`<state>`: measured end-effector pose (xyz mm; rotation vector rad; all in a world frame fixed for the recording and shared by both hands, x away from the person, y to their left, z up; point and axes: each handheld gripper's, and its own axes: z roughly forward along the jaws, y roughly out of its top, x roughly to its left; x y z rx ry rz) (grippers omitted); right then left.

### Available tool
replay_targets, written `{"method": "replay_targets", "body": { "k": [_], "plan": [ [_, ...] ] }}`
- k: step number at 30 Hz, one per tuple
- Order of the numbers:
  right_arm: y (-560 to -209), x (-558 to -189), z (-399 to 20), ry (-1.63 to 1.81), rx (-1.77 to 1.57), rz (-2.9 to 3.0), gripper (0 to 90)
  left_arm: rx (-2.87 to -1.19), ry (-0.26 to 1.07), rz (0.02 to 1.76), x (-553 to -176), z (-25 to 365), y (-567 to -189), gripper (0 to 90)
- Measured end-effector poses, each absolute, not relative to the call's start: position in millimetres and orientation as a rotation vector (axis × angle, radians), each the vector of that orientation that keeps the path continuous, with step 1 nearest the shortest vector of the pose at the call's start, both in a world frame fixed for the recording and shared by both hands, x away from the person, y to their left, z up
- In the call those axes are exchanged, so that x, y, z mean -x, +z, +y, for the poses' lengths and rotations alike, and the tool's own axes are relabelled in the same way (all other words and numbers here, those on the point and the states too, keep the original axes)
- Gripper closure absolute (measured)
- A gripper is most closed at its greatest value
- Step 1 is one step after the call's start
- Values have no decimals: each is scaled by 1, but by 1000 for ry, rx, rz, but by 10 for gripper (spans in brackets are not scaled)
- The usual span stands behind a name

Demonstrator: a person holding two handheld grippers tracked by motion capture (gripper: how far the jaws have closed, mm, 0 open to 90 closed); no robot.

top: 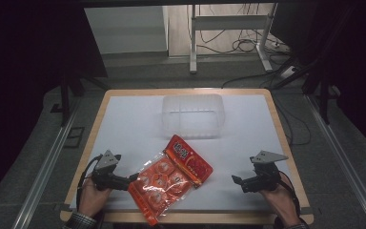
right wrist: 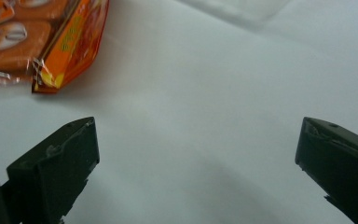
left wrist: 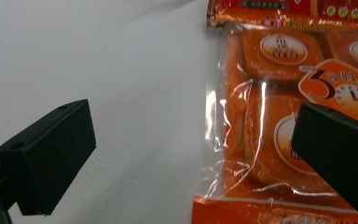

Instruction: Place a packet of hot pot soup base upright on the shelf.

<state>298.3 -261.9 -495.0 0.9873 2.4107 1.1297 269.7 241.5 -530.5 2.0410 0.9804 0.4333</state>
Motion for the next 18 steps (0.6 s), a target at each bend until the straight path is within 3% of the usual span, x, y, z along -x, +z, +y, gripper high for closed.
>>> {"method": "replay_targets", "body": {
  "k": [18],
  "plan": [
    [-503, -304, -259, 1114, -997, 2443, 0, -2052, 503, 1004, -265, 241, -528, 0]
  ]
}}
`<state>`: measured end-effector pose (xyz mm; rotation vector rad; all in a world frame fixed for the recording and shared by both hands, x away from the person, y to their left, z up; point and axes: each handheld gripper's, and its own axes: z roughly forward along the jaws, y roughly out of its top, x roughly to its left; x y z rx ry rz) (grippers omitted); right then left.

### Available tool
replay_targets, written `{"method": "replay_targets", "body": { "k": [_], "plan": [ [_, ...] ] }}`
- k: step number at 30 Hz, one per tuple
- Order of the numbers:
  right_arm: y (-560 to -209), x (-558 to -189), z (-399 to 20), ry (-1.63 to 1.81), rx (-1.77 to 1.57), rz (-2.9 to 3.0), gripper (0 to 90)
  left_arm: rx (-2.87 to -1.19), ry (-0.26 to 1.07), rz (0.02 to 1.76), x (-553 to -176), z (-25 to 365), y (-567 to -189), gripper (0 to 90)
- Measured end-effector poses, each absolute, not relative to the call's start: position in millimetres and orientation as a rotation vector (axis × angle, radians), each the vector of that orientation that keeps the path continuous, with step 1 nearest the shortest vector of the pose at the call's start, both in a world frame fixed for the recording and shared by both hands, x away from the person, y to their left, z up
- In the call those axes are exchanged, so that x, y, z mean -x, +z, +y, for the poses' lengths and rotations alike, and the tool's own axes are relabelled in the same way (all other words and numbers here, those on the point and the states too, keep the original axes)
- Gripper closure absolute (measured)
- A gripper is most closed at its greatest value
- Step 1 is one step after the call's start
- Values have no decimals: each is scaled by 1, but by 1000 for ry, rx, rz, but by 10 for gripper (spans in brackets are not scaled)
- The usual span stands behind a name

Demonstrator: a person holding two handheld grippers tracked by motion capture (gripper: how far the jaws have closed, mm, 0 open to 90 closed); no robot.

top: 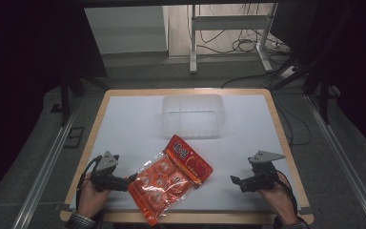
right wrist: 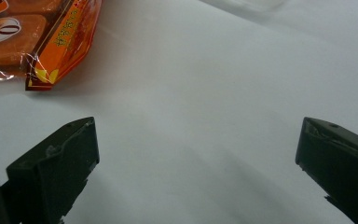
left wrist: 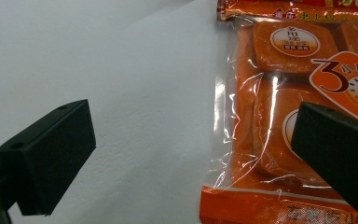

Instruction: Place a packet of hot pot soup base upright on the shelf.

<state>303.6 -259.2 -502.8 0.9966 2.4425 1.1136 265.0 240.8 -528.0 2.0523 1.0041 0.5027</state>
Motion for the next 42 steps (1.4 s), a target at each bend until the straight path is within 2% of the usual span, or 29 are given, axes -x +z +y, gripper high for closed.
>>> {"method": "replay_targets", "body": {
  "k": [11, 25, 42],
  "plan": [
    [-502, -304, -256, 1118, -990, 2438, 0, -2034, 524, 1040, -264, 243, -526, 0],
    [-497, -308, -244, 1162, -957, 2431, 0, -2004, 498, 1001, -263, 242, -526, 0],
    [-496, -315, -223, 1199, -883, 2465, 0, -2043, 512, 973, -264, 239, -528, 0]
  ]
}}
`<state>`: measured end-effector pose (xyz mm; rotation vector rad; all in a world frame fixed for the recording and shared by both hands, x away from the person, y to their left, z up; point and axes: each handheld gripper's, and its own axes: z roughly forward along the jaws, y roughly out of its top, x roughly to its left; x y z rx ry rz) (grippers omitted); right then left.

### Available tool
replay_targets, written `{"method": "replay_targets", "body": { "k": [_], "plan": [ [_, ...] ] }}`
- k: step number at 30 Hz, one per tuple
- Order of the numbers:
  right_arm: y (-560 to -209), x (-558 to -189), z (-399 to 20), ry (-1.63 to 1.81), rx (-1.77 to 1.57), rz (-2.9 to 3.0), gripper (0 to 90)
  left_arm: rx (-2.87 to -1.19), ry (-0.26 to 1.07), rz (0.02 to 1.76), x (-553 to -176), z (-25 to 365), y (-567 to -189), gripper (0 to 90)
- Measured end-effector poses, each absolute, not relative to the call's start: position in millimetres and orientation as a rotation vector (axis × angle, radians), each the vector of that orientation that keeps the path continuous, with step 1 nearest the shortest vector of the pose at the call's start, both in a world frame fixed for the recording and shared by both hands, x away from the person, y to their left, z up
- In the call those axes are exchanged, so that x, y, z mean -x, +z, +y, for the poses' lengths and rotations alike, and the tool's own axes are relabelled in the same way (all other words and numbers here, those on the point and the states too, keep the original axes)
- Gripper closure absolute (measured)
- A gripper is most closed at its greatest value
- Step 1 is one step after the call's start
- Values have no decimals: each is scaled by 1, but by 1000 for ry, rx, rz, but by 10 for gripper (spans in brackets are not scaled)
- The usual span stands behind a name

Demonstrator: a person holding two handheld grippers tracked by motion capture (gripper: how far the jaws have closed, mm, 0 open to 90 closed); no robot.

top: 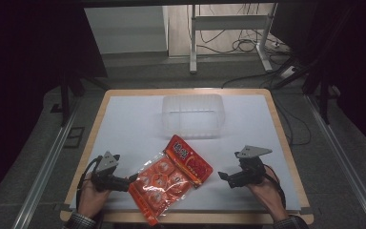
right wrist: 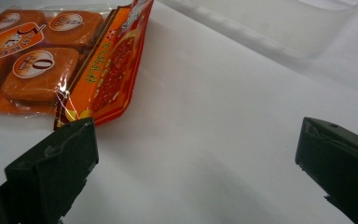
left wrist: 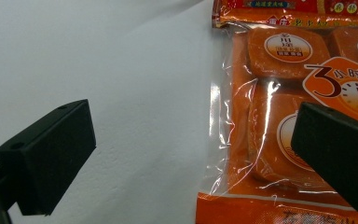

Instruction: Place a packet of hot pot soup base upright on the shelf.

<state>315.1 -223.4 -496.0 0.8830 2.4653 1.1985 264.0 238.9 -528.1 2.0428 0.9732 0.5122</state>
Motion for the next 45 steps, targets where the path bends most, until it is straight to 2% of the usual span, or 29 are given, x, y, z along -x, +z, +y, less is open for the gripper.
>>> {"method": "replay_targets", "body": {
  "k": [28, 35, 39, 43, 45],
  "plan": [
    [-505, -329, -171, 1246, -819, 2620, 14, -2097, 545, 964, -264, 235, -530, 0],
    [-508, -334, -158, 1191, -809, 2653, 120, -2101, 551, 963, -264, 235, -530, 0],
    [-509, -339, -148, 1194, -807, 2671, 257, -2101, 555, 961, -264, 235, -529, 0],
    [-510, -342, -143, 1192, -797, 2696, 298, -2102, 556, 958, -264, 235, -529, 0],
    [-511, -344, -138, 1176, -775, 2716, 348, -2104, 557, 957, -263, 235, -529, 0]
  ]
}}
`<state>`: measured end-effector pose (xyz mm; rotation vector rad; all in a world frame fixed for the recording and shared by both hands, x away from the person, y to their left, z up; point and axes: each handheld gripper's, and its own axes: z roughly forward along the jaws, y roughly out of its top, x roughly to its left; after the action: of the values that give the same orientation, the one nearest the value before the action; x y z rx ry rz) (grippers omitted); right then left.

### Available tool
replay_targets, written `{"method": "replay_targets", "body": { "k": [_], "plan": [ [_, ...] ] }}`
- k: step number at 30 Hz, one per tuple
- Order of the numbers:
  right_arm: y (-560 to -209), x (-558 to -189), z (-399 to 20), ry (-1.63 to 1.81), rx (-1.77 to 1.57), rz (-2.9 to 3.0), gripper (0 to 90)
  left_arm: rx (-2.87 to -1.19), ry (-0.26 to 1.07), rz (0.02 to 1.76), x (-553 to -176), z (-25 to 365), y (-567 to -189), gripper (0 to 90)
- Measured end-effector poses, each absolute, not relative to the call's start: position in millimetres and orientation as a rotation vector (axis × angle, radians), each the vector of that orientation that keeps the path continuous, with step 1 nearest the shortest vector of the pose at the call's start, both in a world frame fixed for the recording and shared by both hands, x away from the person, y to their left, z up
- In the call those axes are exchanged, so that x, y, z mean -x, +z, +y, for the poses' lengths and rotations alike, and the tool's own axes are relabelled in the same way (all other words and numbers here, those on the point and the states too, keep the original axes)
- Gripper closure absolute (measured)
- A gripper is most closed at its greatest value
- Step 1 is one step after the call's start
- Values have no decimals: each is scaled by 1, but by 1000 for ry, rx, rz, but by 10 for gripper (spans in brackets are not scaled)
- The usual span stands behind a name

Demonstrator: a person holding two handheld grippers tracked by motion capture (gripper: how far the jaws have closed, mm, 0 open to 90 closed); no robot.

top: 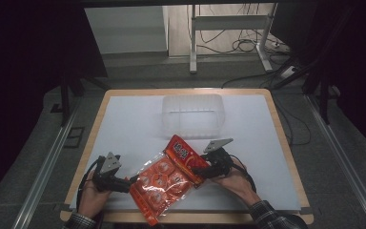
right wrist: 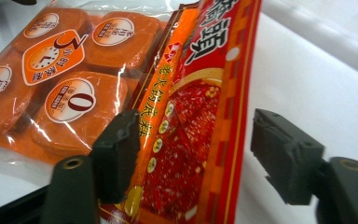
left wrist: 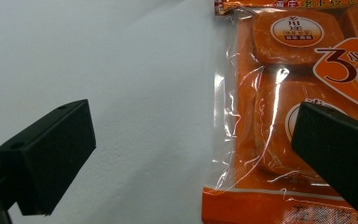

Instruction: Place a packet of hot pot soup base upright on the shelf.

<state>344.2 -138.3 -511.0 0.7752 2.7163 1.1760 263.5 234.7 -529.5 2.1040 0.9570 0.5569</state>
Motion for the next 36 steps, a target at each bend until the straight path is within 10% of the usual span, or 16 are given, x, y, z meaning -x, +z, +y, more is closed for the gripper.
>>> {"method": "replay_targets", "body": {
  "k": [18, 27, 36],
  "plan": [
    [-515, -355, -104, 1098, -702, 2781, 581, -2108, 568, 948, -263, 234, -530, 0],
    [-512, -353, -93, 1090, -658, 2815, 864, -2129, 581, 938, -263, 232, -530, 0],
    [-503, -346, -89, 1081, -598, 2789, 888, -2101, 608, 973, -263, 236, -528, 0]
  ]
}}
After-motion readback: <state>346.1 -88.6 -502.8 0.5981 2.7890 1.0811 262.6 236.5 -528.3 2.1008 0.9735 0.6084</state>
